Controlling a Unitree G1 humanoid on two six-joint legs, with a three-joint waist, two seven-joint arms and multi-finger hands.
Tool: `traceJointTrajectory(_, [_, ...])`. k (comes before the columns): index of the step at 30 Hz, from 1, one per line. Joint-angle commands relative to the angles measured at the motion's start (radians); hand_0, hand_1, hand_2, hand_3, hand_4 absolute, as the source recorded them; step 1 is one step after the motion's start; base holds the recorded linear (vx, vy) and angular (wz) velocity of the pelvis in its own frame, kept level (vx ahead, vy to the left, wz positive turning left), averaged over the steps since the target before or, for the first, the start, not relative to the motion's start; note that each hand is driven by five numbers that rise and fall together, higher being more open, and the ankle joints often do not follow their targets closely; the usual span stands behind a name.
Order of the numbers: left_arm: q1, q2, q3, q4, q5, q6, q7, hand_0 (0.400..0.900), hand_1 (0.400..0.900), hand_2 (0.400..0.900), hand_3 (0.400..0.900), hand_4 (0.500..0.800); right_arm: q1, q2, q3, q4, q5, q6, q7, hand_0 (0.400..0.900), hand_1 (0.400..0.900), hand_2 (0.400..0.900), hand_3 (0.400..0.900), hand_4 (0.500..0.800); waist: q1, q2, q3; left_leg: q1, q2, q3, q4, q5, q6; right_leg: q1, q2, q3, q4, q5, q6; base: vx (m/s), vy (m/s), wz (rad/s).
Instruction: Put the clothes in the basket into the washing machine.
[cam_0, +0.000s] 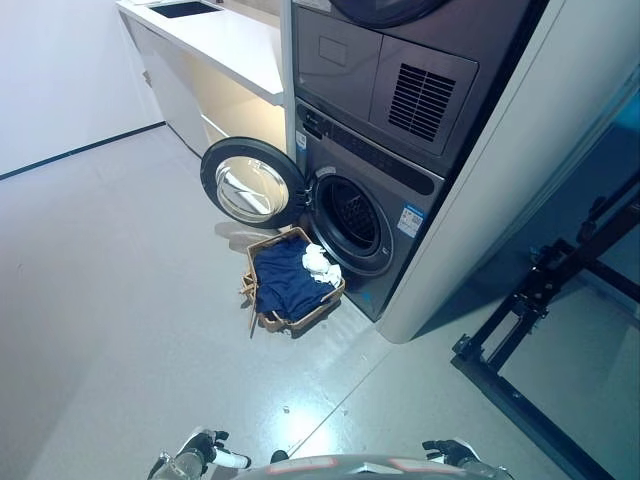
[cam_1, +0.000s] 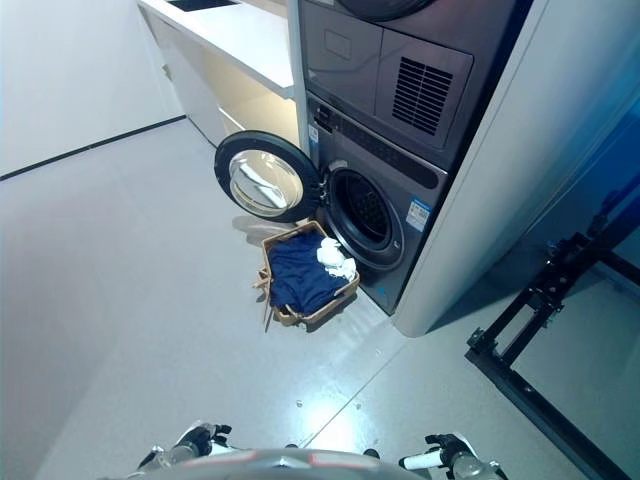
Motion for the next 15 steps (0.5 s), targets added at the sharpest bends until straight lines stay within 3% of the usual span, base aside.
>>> traceJointTrajectory(1, [-0.044,0.018,0.069,0.065,-0.01,0.001,0.0,0.9,0.9,0.9,0.9,0.8,-0.005,-0.014,0.062,0.062,-0.033,0.008,0.003,0.9,0.9,0.9,0.9,0.8,0.003,-0.01,-0.01,-0.009,0.021,-0.035,0.0,-0.071,-0.06,-0.007,-0.037,0.014,0.006,-0.009,0.068,0.03,-0.004,0.04])
traceJointTrajectory(9, [-0.048,0.02,0.074,0.069,-0.019,0.009,0.014,0.9,0.9,0.9,0.9,0.8,-0.013,-0.023,0.055,0.055,-0.022,0.009,0.004,0.9,0.9,0.9,0.9,0.8,0.007,-0.014,0.0,-0.028,0.013,-0.049,0.0,-0.068,-0.05,-0.022,-0.043,0.007,0.021,-0.013,0.07,0.03,0.025,0.09])
traceJointTrajectory(15, [-0.061,0.036,0.085,0.063,-0.018,0.012,0.025,0.9,0.9,0.9,0.9,0.8,-0.022,-0.038,0.036,0.077,-0.028,0.014,-0.001,0.9,0.9,0.9,0.9,0.8,0.013,-0.007,0.03,-0.034,-0.014,-0.072,0.0,-0.077,-0.008,-0.101,-0.068,0.017,0.215,-0.043,0.073,0.05,0.127,0.11])
